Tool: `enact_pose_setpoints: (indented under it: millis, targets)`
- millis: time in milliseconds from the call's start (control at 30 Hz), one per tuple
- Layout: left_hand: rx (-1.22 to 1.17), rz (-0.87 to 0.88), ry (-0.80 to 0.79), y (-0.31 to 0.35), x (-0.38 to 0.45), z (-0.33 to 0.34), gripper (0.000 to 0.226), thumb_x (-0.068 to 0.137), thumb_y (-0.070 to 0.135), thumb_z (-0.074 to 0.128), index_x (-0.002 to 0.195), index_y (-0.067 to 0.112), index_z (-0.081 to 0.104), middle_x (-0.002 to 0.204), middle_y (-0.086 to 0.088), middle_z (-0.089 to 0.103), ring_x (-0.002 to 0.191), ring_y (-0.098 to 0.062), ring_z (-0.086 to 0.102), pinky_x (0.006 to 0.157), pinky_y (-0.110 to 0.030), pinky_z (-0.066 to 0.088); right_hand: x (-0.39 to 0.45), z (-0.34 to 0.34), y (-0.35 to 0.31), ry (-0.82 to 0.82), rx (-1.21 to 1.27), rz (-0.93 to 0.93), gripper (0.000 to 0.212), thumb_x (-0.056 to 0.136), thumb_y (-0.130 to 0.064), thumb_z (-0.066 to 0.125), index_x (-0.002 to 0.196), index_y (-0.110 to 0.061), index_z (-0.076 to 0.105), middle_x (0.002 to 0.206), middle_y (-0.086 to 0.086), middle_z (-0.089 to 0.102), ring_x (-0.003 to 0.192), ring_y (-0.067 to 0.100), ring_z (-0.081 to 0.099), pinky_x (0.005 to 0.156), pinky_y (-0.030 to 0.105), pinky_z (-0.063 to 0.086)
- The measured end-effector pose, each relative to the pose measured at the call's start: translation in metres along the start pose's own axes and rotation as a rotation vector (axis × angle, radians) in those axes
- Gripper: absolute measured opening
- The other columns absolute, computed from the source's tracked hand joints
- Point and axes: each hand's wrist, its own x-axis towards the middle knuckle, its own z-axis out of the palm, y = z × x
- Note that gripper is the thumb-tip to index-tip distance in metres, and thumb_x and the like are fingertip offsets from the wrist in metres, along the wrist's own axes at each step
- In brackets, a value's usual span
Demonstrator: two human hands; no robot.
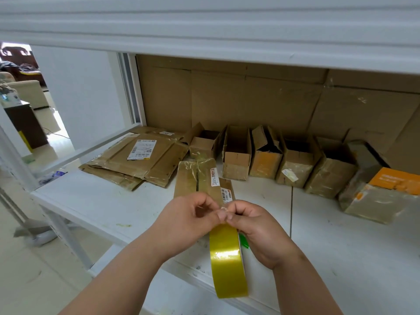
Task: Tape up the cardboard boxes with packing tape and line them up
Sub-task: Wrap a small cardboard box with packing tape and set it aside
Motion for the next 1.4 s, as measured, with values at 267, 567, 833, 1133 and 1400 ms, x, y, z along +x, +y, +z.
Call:
enact_pose_setpoints:
  millis: [267,567,833,1133,1400]
  targets:
    - [0.368,0.094,0.072,0.007,0.001,0.0,0.018,0.09,0.038,0.067,0.079,0.025,0.063,0.057,0.008,0.053,0.053,-0.002,0.05,0.05,-0.017,0.038,-0.001,-0.001,-0.001,0.078,-0.131,-0.002,0.011,0.083,-0.024,0.071,0.074,-0.018,0.074,0.086,0.004,0.071,0.082,0.018,0.064,0.08,0.036,0.049]
    - [0.207,-0.111,0.235,0.001,0.0,-0.009,0.02,0.09,0.039,0.067,0.072,0.03,0.061,0.066,0.005,0.07,0.064,-0.012,0.067,0.069,-0.037,0.056,-0.015,-0.027,0.0,0.075,-0.097,0.078,0.056,0.06,-0.044,0.08,0.111,-0.023,0.071,0.107,-0.004,0.074,0.101,0.012,0.069,0.084,0.025,0.052]
    - [-0.171,-0.219,0.301,0.008,-0.006,-0.01,0.02,0.094,0.014,0.064,0.075,0.008,0.062,0.073,-0.007,0.072,0.061,-0.013,0.068,0.052,-0.026,0.048,-0.028,-0.043,0.006,-0.133,0.018,0.053,0.055,0.056,-0.032,0.081,0.101,-0.004,0.065,0.09,0.006,0.069,0.084,0.019,0.065,0.073,0.025,0.05]
    - [-0.369,-0.286,0.278,0.008,-0.022,-0.003,0.023,0.094,0.01,0.063,0.072,0.004,0.06,0.058,-0.007,0.061,0.06,-0.022,0.066,0.053,-0.027,0.049,-0.044,-0.053,0.001,-0.265,0.078,0.02,0.06,0.056,-0.04,0.09,0.098,-0.005,0.066,0.09,0.013,0.064,0.086,0.027,0.059,0.075,0.032,0.047]
    - [-0.406,-0.24,0.459,0.012,-0.023,-0.013,0.028,0.091,0.009,0.067,0.064,0.006,0.059,0.05,0.0,0.059,0.052,-0.011,0.058,0.053,-0.021,0.05,-0.049,-0.059,-0.016,-0.23,-0.034,-0.02,0.049,0.056,-0.045,0.09,0.087,-0.012,0.071,0.081,0.01,0.065,0.076,0.021,0.061,0.068,0.027,0.048]
